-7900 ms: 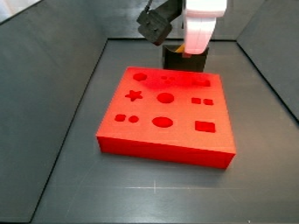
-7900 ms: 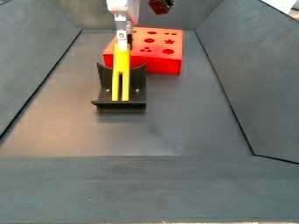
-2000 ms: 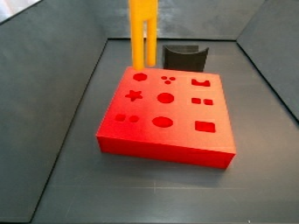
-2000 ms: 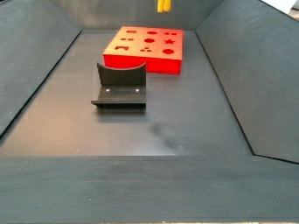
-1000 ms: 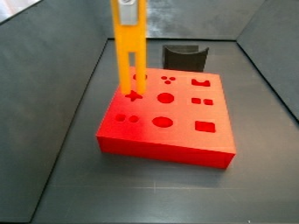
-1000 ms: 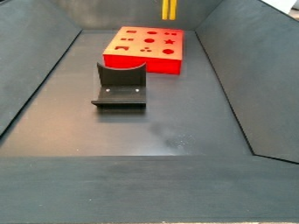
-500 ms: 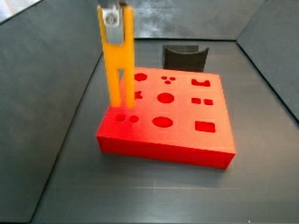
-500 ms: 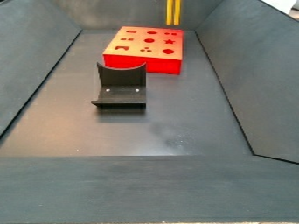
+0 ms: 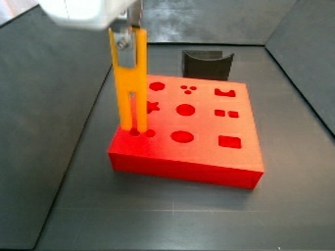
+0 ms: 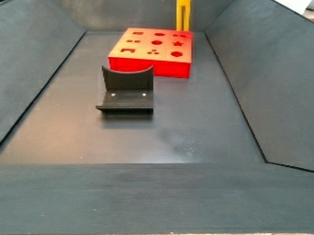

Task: Pick up the square-circle object. Move up. Place the square-circle object on the fixture. Regrasp the square-circle object. Move to above the board. Insert the square-circle object.
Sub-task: Insert the square-circle object.

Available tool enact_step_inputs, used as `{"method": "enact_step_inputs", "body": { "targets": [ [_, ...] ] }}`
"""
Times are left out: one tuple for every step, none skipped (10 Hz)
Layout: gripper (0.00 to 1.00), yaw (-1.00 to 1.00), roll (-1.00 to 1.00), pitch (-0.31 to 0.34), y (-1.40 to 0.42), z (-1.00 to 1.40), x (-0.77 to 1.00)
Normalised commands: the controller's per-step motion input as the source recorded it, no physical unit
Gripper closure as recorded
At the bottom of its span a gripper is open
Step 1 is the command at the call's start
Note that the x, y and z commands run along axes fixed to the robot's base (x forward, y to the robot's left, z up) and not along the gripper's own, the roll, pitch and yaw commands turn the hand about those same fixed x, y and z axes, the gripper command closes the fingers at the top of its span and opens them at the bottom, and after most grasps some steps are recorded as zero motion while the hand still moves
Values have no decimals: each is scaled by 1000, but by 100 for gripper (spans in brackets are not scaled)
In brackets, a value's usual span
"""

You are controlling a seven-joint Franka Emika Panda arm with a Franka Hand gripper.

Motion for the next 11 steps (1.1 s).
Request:
{"method": "enact_step_inputs", "body": {
  "targets": [
    [100,-89,47,47,0,-329,0],
    [100,-100,47,39,0,-283,0],
    [100,-126,46,40,0,-237,0],
    [100,-154,61,59,0,-203,57],
    [100,-103,63,64,0,-191,86],
    [100,-100,70,76,0,-183,149],
    [100,-80,97,64,0,-106,123],
    [100,-89,116,50,0,-83,106],
    [100,-29,87,0,0,-246,9],
    [100,-23,80,-17,0,-277,89],
    [100,-23,84,-47,0,-303,134]
  ]
}}
